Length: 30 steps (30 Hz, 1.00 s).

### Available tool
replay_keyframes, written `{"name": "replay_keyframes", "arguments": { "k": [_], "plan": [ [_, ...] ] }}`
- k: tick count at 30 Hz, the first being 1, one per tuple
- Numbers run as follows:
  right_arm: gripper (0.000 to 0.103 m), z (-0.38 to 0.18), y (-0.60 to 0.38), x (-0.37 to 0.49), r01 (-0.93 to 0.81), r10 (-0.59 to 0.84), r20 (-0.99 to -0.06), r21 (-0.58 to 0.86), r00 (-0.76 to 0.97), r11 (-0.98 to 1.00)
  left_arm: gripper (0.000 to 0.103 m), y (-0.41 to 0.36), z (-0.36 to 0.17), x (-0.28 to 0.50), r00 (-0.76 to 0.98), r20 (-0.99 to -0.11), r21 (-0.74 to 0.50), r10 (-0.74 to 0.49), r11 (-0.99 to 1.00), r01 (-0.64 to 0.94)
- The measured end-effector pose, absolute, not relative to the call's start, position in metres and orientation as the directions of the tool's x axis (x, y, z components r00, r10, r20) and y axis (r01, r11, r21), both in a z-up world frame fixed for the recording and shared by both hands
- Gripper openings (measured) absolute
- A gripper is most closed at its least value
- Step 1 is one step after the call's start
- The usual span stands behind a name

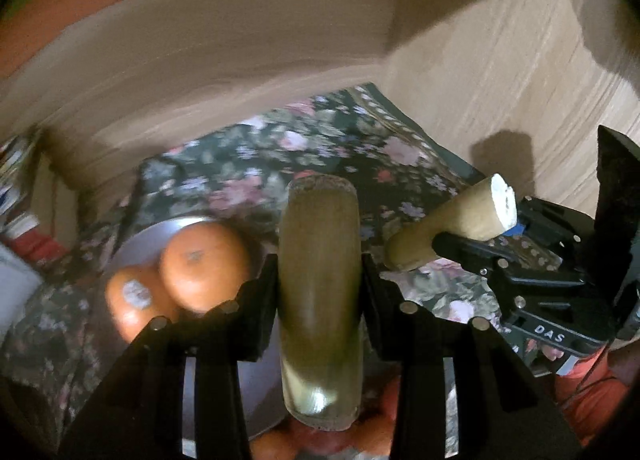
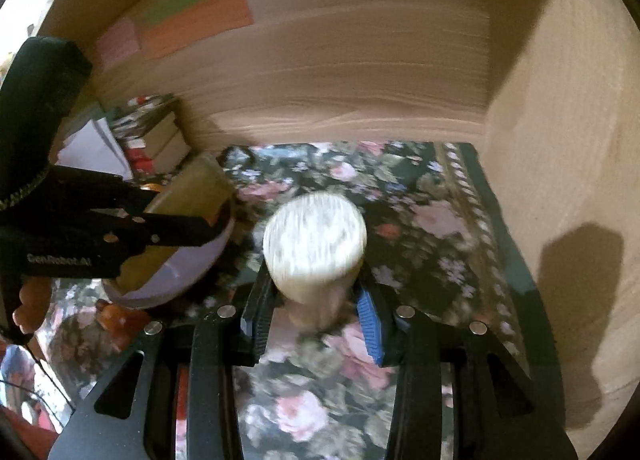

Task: Organize fruits

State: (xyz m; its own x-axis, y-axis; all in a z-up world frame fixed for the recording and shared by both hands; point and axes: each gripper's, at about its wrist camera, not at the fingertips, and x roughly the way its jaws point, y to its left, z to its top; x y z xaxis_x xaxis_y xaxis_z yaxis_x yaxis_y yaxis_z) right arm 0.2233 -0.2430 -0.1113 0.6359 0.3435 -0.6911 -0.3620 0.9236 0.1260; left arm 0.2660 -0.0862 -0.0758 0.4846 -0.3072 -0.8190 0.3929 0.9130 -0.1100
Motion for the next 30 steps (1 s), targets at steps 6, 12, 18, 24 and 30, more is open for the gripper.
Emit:
{"name": "replay_keyframes", "arguments": {
  "k": [6,12,18,24,30],
  "plan": [
    [0.035,-0.108,-0.208,0.231,-0.441,0.396,-0.697,0.127,0.597,0.889,0.038,-0.034,-0.073,0.255,0.522,-0.812,-0.113,-0.261,0.948,0.299],
    [0.035,-0.106,-0.176,0.233,-0.516,0.421,-0.705,0.091,0.571,0.852,0.038,0.015,-0.075,0.246,0.549,-0.805,-0.136,-0.226,0.970,0.200],
    [0.035,-0.107,-0.146,0.234,-0.584,0.411,-0.729,0.020,0.547,0.812,0.038,0.052,-0.085,0.246,0.558,-0.806,-0.157,-0.197,0.980,0.119],
    [0.035,-0.111,-0.122,0.238,-0.637,0.385,-0.751,-0.061,0.536,0.769,0.038,0.073,-0.104,0.253,0.560,-0.810,-0.178,-0.174,0.983,0.049],
    [0.035,-0.116,-0.097,0.234,-0.698,0.377,-0.756,-0.144,0.535,0.701,0.038,0.079,-0.122,0.261,0.548,-0.818,-0.217,-0.177,0.976,-0.008]
  ]
}}
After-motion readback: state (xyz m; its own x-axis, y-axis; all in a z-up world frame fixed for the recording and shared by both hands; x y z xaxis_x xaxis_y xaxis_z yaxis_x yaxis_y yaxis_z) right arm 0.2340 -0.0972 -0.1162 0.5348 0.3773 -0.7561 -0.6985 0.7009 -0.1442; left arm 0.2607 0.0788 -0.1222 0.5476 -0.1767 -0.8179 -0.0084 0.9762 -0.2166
